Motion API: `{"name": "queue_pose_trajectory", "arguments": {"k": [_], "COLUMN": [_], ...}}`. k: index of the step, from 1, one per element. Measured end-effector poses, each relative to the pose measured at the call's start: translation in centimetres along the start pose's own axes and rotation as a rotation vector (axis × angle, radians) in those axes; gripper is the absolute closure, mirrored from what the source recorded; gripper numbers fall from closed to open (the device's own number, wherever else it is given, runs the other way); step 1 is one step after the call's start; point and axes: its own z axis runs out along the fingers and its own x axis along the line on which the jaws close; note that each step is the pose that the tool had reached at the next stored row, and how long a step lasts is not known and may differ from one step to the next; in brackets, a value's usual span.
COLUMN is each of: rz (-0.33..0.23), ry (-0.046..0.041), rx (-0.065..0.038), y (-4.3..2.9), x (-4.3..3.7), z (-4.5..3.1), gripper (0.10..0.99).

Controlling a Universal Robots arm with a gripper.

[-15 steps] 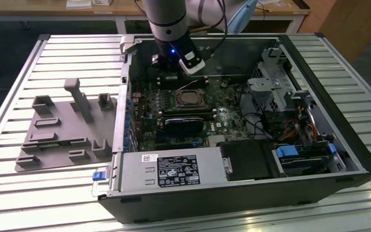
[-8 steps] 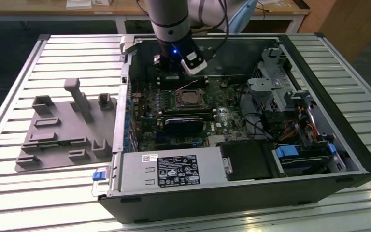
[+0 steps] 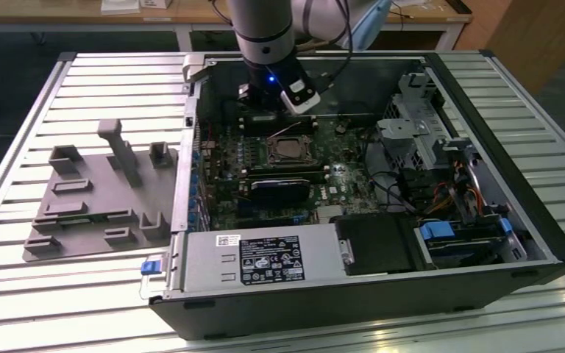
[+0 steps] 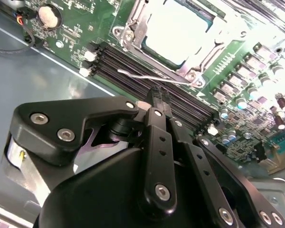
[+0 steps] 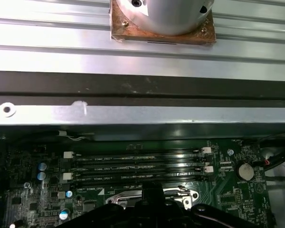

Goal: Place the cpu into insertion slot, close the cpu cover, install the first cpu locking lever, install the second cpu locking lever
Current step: 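Install the first cpu locking lever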

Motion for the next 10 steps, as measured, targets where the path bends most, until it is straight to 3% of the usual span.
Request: {"name": "queue_pose_trajectory", "arguments": {"k": [10], "rz": [0.0], "ry": [0.001], "rx": [0.0], "y": [-0.03], "x": [-1.14], "z": [0.41], "gripper": [0.984]}}
